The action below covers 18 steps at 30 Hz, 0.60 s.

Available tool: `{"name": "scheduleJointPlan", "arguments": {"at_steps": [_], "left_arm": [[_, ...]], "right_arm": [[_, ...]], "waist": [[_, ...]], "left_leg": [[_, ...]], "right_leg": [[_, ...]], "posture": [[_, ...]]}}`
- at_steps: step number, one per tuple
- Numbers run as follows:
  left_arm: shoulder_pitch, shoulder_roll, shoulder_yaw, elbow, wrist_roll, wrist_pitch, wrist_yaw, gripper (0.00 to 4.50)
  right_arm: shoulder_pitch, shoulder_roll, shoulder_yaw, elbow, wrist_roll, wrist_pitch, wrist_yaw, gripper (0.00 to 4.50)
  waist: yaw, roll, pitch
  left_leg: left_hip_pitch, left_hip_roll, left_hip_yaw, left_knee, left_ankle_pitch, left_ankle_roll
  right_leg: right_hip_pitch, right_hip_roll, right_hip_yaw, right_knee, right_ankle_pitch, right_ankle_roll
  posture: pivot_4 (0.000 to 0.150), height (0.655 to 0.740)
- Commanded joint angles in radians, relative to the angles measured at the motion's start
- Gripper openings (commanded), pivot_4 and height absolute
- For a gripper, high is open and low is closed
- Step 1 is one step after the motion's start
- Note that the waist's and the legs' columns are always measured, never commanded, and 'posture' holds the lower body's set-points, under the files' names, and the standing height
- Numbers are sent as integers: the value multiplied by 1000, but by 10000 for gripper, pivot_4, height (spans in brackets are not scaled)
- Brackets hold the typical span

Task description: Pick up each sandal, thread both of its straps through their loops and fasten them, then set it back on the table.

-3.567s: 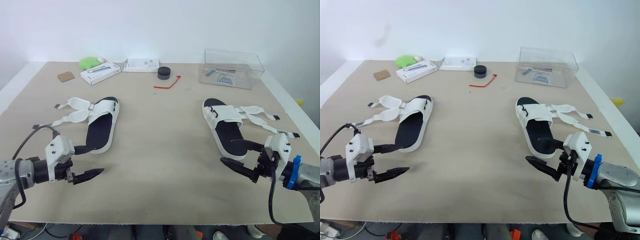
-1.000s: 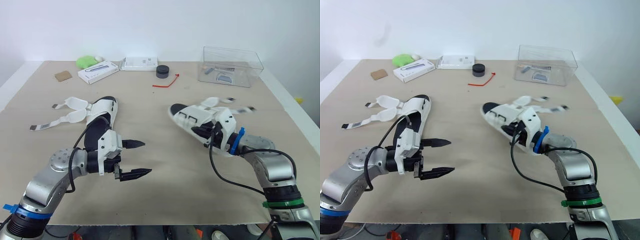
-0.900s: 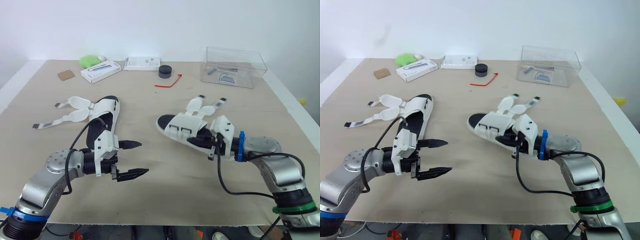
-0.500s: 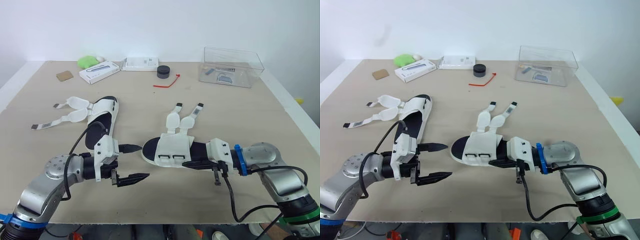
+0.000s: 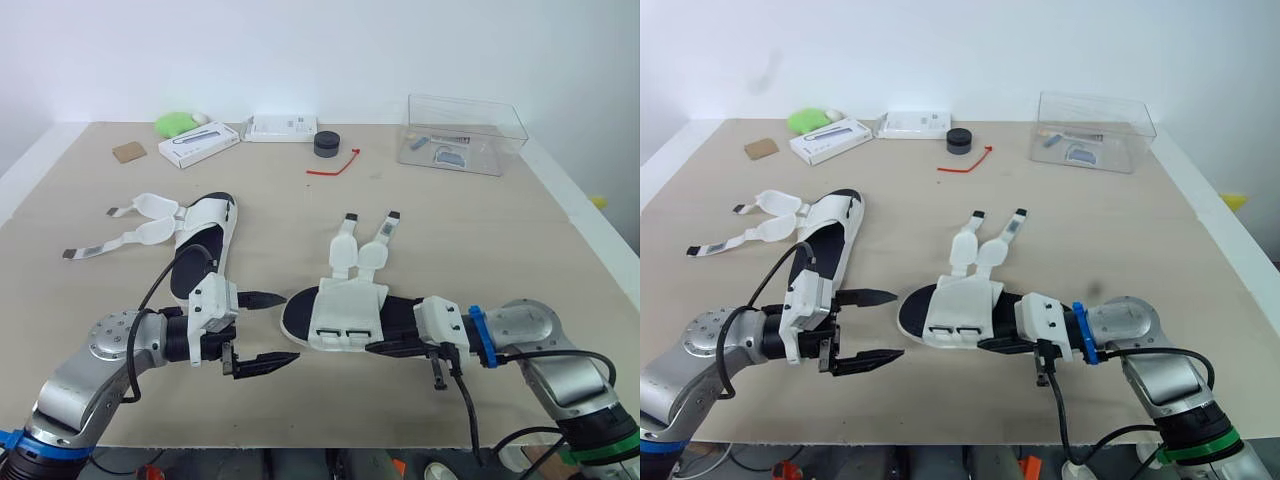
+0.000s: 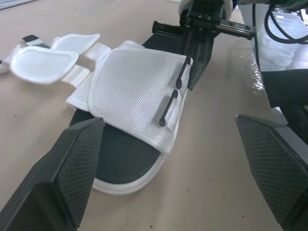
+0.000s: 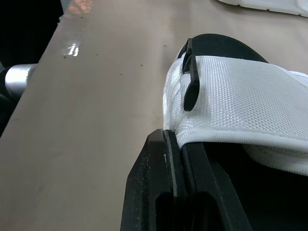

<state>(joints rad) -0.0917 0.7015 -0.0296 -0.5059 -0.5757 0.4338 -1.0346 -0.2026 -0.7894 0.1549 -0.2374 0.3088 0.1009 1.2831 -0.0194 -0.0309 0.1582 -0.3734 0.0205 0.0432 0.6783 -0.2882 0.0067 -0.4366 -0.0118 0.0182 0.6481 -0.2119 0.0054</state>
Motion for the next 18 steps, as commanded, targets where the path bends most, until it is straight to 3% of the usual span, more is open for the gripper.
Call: {"name": "scheduleJointPlan", "arguments": {"at_steps": [1,7,11,18], "left_arm": [[-23,13,8,4,1,-23,-20,45000],[-37,9,0,16,6,-24,-31,45000],[-48,3,-10,21,11,-22,-28,45000],[-66,-1,-15,34,12,-17,-33,45000]], "right_arm": [[-2,-5,-7,-42,7,-29,8,358],[-7,-1,-3,-20,-2,-47,9,358],[-18,-2,0,-6,-5,-45,15,13041],[-38,-11,-31,7,14,-35,15,44581]], "waist": [[0,0,0],[0,0,0],[0,0,0],[0,0,0]], "left_leg": [[0,0,0,0,0,0],[0,0,0,0,0,0],[0,0,0,0,0,0],[0,0,0,1,0,0]], "right_leg": [[0,0,0,0,0,0],[0,1,0,0,0,0],[0,0,0,0,0,0],[0,1,0,1,1,-1]], "posture": [[1500,7400],[1500,7400],[1500,7400],[1500,7400]]}}
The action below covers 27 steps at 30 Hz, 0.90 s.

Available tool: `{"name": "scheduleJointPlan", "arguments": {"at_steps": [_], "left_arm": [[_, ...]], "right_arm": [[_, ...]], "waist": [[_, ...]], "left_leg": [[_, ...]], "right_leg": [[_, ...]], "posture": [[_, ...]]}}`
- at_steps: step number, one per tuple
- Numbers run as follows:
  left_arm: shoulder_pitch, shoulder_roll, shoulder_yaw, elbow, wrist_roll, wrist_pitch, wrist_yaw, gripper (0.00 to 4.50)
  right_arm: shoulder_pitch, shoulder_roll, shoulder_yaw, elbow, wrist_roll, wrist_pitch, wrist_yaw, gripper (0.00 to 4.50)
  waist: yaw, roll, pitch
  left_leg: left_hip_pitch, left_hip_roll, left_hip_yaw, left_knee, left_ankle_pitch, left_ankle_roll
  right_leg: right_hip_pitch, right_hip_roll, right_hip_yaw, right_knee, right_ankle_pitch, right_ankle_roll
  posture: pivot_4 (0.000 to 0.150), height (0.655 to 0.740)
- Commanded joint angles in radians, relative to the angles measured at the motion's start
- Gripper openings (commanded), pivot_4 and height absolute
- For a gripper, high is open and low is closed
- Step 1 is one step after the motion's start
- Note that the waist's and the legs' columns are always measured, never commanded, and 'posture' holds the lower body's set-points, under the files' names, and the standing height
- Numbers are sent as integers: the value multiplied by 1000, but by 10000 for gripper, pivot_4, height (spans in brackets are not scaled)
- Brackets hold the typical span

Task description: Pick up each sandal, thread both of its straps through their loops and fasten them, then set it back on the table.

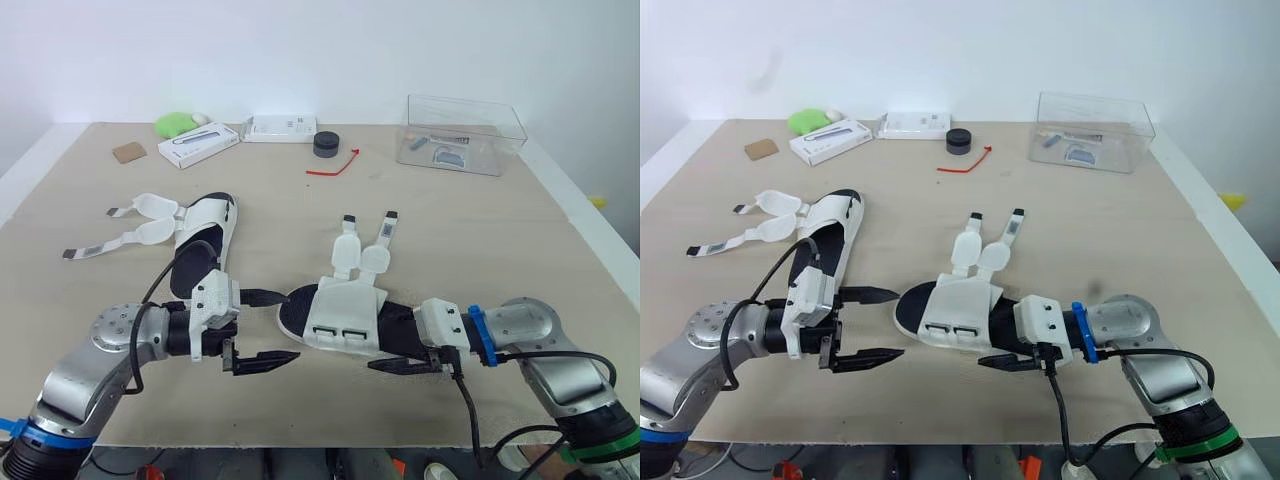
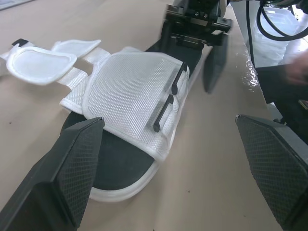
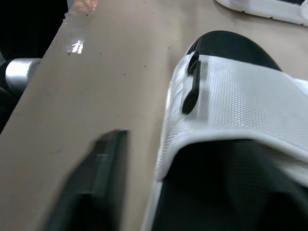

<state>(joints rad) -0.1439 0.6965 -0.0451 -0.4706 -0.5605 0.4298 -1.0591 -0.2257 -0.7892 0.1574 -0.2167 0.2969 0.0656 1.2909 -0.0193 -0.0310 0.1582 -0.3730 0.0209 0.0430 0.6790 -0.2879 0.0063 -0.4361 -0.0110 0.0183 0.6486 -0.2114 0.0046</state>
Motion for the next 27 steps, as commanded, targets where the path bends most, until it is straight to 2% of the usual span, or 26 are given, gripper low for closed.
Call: {"name": "scheduleJointPlan", "arguments": {"at_steps": [1,9,13,15,18,23,26,27], "left_arm": [[-16,4,1,1,-3,-13,-10,45000],[-77,-5,-10,101,23,-29,-41,45000],[-124,-25,-29,170,57,-72,-54,45000],[-162,-40,-49,228,88,-115,-72,45000],[-226,-69,-70,316,122,-162,-91,37543],[-308,-93,-117,464,206,-266,-139,14626],[-353,-103,-143,548,243,-313,-175,649],[-361,-105,-146,565,248,-324,-183,236]], "right_arm": [[-13,-21,-39,-15,35,14,12,44581],[82,-158,-184,-74,199,243,26,44581],[71,-164,-243,-65,259,360,-25,44581],[13,-130,-271,-36,301,457,-110,44581],[-89,-68,-277,8,348,606,-237,45000],[-214,24,-257,94,354,799,-399,45000],[-292,89,-279,167,368,938,-507,45000],[-306,99,-286,177,374,966,-522,45000]], "waist": [[0,0,0],[5,-1,0],[2,-1,0],[2,-1,0],[0,-1,0],[0,-1,0],[-1,-1,0],[-1,-1,0]], "left_leg": [[0,0,0,0,0,0],[0,-1,0,1,0,0],[0,-1,0,2,0,0],[0,0,0,3,0,0],[-1,2,0,8,0,0],[-1,4,0,10,1,1],[-2,4,3,10,1,1],[-3,5,3,10,1,1]], "right_leg": [[0,0,0,0,0,0],[1,-2,-1,0,0,0],[1,-1,0,0,0,1],[2,0,0,0,0,2],[2,3,0,0,2,4],[2,5,1,0,4,4],[0,6,1,0,8,-2],[-1,6,2,0,8,-2]], "posture": [[1500,7400],[1500,7400],[1500,7400],[1500,7400],[1500,7400],[1500,7400],[1500,7400],[1500,7400]]}}
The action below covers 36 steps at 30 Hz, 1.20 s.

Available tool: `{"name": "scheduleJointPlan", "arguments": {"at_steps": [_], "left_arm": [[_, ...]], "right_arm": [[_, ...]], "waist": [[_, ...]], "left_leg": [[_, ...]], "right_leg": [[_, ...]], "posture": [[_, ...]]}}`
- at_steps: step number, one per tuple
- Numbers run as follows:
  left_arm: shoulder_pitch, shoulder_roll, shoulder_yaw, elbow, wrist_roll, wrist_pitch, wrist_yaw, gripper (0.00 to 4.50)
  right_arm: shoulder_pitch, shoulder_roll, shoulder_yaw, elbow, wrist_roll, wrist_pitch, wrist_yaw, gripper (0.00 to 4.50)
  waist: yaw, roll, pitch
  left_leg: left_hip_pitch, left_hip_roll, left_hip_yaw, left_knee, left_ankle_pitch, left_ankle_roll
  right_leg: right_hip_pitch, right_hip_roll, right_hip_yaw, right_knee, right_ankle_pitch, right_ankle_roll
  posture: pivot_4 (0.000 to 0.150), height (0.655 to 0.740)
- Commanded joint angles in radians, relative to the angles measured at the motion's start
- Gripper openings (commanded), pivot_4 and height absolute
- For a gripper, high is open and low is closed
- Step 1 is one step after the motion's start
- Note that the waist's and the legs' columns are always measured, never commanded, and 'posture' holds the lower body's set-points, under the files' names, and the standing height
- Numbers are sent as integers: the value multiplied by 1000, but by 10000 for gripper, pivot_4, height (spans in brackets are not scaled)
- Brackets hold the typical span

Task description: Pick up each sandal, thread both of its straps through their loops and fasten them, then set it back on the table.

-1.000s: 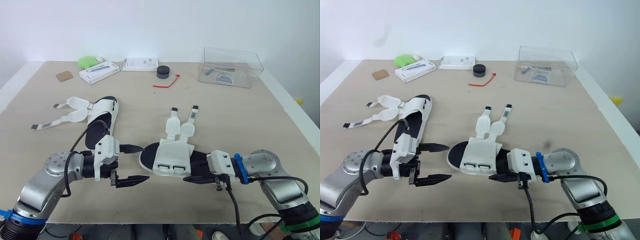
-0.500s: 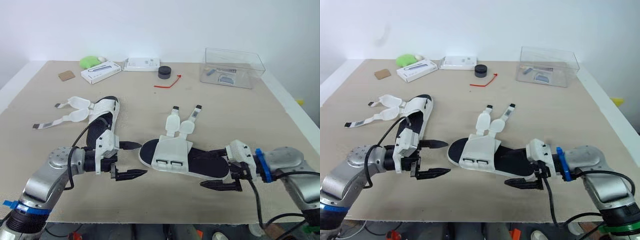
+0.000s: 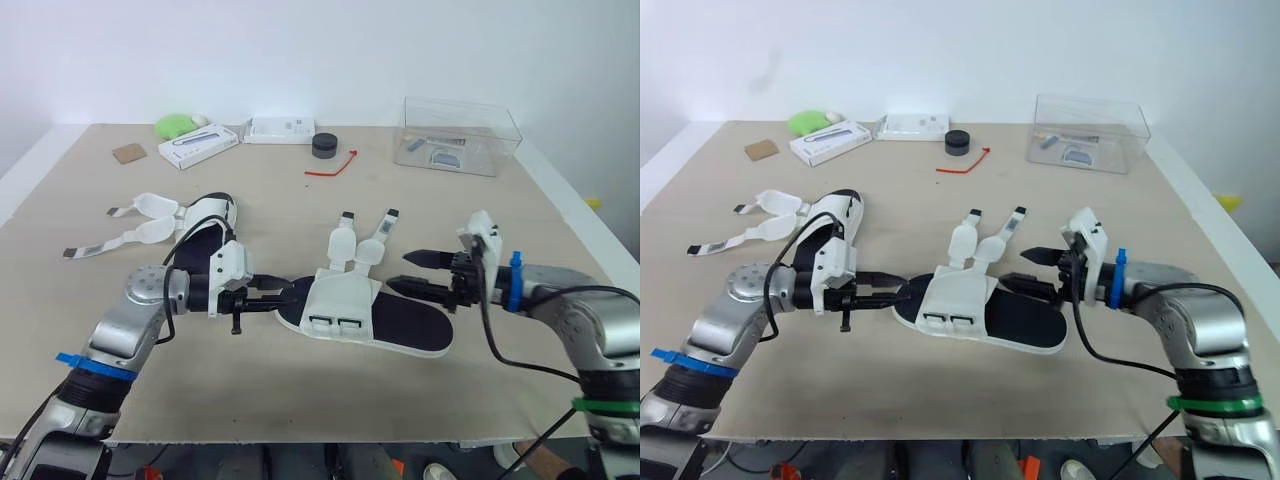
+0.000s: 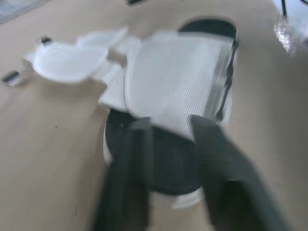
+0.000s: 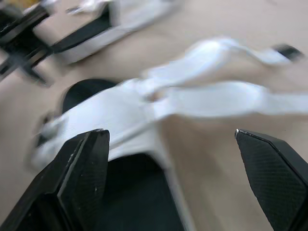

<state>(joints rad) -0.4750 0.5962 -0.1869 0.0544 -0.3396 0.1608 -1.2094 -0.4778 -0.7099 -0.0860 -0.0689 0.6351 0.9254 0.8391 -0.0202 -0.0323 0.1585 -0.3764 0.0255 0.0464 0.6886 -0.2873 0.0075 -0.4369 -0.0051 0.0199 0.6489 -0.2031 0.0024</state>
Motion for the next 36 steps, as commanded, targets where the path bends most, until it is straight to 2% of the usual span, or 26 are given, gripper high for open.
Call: {"name": "scheduleJointPlan", "arguments": {"at_steps": [1,9,12,15,22,32,34,36], "left_arm": [[-35,-4,-8,54,32,-63,-43,236],[-25,-7,-49,51,46,-70,-115,236],[-15,-19,-55,34,52,-73,-109,236],[-20,-29,-55,36,62,-81,-104,236],[-26,-37,-51,27,68,-78,-98,236],[9,-30,-43,-16,63,-67,-74,236],[10,-31,-42,-19,62,-65,-72,0],[9,-31,-42,-18,62,-65,-71,0]], "right_arm": [[-68,29,-50,38,49,140,-81,45000],[-195,117,-132,193,96,353,-191,45000],[-305,200,-219,375,125,424,-247,45000],[-383,252,-242,491,109,438,-279,45000],[-494,294,-249,739,35,327,-318,45000],[-638,293,-237,1031,-66,119,-256,45000],[-656,291,-229,1062,-83,101,-238,40834],[-666,290,-215,1080,-106,76,-213,34742]], "waist": [[0,0,0],[0,0,0],[-4,1,0],[-5,1,0],[-4,1,0],[-5,1,0],[-5,1,0],[-5,1,0]], "left_leg": [[-1,0,1,0,0,0],[-7,0,3,0,-2,3],[-7,0,4,1,-2,3],[-7,1,5,1,-1,3],[-8,1,4,1,-1,3],[-8,1,5,1,-1,4],[-8,1,5,1,-1,4],[-8,1,5,1,-1,4]], "right_leg": [[-1,0,0,0,0,0],[-6,-2,1,-1,0,2],[-6,-1,2,-2,1,3],[-6,-1,3,-1,3,2],[-6,0,3,-1,3,2],[-6,0,5,-2,4,3],[-6,0,5,-2,4,3],[-7,0,5,-2,4,3]], "posture": [[1500,7400],[1500,7400],[1500,7400],[1500,7400],[1500,7400],[1500,7400],[1500,7400],[1500,7400]]}}
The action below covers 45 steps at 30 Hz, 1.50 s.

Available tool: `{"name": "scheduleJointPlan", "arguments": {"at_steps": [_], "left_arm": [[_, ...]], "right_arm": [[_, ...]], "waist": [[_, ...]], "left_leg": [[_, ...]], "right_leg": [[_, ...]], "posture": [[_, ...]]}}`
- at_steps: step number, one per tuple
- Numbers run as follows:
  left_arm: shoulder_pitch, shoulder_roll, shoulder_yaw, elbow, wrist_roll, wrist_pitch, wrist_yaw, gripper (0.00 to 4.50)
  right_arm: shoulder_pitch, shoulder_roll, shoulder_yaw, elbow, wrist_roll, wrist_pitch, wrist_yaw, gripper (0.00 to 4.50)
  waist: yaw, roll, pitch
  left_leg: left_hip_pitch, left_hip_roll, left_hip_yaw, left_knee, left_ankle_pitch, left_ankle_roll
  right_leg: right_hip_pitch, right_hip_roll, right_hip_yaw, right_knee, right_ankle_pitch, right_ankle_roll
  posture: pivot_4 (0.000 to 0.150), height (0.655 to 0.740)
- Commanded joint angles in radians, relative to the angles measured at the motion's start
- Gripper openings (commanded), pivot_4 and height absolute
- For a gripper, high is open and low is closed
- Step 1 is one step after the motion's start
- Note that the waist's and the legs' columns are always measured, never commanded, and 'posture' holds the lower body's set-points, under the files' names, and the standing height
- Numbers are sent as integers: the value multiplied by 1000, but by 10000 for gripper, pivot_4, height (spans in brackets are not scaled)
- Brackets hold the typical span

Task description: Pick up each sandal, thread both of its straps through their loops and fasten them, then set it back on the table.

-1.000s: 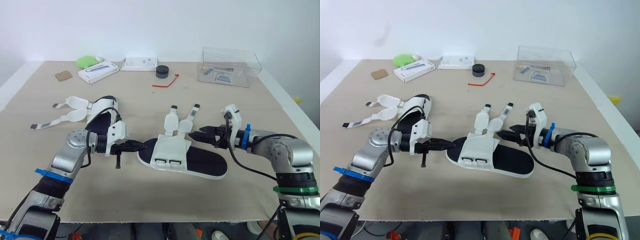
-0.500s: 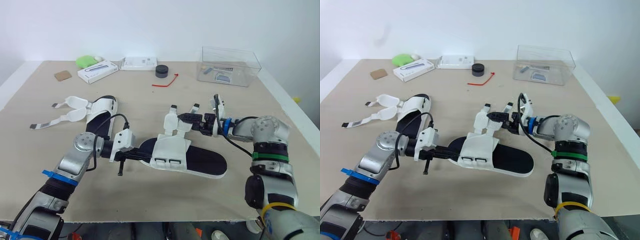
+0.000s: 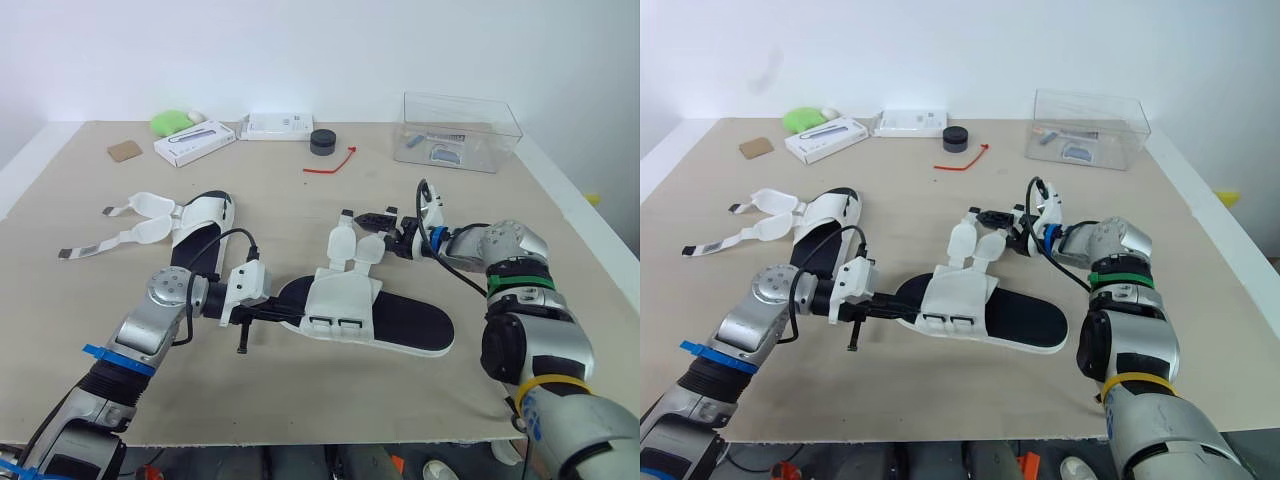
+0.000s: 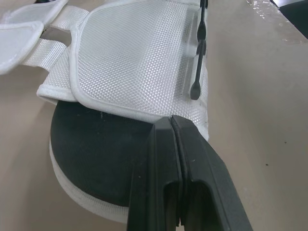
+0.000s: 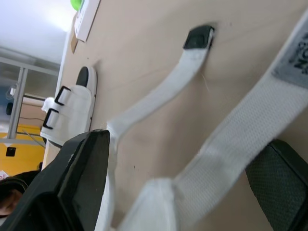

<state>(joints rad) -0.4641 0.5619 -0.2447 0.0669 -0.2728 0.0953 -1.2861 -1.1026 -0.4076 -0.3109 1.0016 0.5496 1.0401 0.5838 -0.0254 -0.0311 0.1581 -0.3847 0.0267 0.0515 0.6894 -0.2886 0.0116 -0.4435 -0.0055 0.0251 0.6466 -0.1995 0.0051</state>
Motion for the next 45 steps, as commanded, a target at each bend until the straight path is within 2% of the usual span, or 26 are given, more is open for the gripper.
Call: {"name": "scheduleJointPlan", "arguments": {"at_steps": [1,5,6,7,13,16,18,20,22,24,27,30,33,36,38,42,45], "left_arm": [[-2,4,16,-29,-4,0,6,0],[-2,4,17,-29,-8,4,11,0],[-1,4,18,-31,-11,7,12,0],[2,5,17,-34,-13,10,12,0],[3,3,21,-36,-17,21,14,0],[4,0,27,-36,-23,27,18,0],[3,-1,28,-33,-24,28,18,0],[2,-1,28,-31,-25,29,18,0],[3,-3,26,-31,-27,32,16,0],[2,-7,24,-30,-28,35,14,0],[-7,-17,18,-24,-26,35,14,0],[-15,-26,17,-17,-24,36,13,0],[-24,-31,19,-6,-22,35,7,0],[-32,-35,19,4,-21,33,5,0],[-39,-38,21,13,-24,37,6,0],[-48,-43,20,26,-26,44,3,0],[-51,-46,19,33,-28,52,3,0]], "right_arm": [[-44,-12,14,17,-29,-50,55,30026],[-41,-11,53,1,-77,-114,108,10599],[-24,-13,96,-46,-102,-162,166,6596],[5,-20,156,-116,-141,-235,228,348],[195,-64,298,-494,-241,-561,388,348],[317,-82,340,-685,-311,-808,403,348],[382,-102,382,-757,-403,-1056,396,348],[429,-146,441,-771,-513,-1349,409,348],[444,-224,520,-726,-714,-1738,349,348],[421,-282,567,-662,-906,-2011,247,348],[366,-322,595,-564,-1126,-2216,93,348],[321,-337,598,-524,-1337,-2307,-91,348],[273,-348,599,-515,-1497,-2300,-284,348],[245,-361,614,-493,-1574,-2293,-418,348],[226,-365,631,-454,-1557,-2295,-447,348],[199,-376,674,-367,-1394,-2354,-389,348],[176,-390,702,-363,-1326,-2397,-358,10026]], "waist": [[0,0,0],[0,0,0],[0,0,0],[0,0,0],[1,1,0],[2,1,0],[2,1,0],[2,1,0],[2,1,0],[2,0,0],[1,0,1],[2,0,1],[2,0,1],[2,0,1],[1,0,1],[1,0,1],[0,0,1]], "left_leg": [[0,0,0,0,0,0],[0,0,0,0,0,0],[-1,0,0,0,0,0],[-1,0,0,0,0,0],[-1,0,-1,0,0,0],[-1,0,-1,0,0,0],[-1,0,-1,0,0,0],[-1,0,-1,0,0,0],[0,-1,0,0,0,0],[0,-1,1,0,0,0],[2,-1,3,1,0,-1],[3,-1,4,1,1,-2],[4,-1,4,1,1,-3],[4,-1,4,0,2,-3],[5,-1,6,0,2,-3],[9,-1,10,-1,1,-2],[10,-1,13,-1,0,-1]], "right_leg": [[0,0,0,0,0,0],[0,-1,0,0,0,0],[0,-1,0,0,0,0],[0,-1,0,0,0,0],[-1,-1,-1,0,0,0],[-1,-1,-2,0,0,0],[-1,-1,-2,0,0,0],[-1,-1,-2,0,0,0],[-1,-1,-3,0,0,1],[0,-1,-2,0,-1,2],[0,-1,0,0,-1,2],[0,-1,2,1,-1,1],[0,0,4,2,-1,1],[0,0,5,2,-1,0],[0,0,6,2,-1,0],[2,1,10,2,-1,0],[1,1,14,2,0,1]], "posture": [[1500,7400],[1500,7400],[1500,7400],[1500,7400],[1500,7400],[1500,7400],[1500,7400],[1500,7400],[1500,7400],[1500,7400],[1500,7400],[1500,7400],[1500,7400],[1500,7400],[1500,7400],[1500,7400],[1500,7400]]}}
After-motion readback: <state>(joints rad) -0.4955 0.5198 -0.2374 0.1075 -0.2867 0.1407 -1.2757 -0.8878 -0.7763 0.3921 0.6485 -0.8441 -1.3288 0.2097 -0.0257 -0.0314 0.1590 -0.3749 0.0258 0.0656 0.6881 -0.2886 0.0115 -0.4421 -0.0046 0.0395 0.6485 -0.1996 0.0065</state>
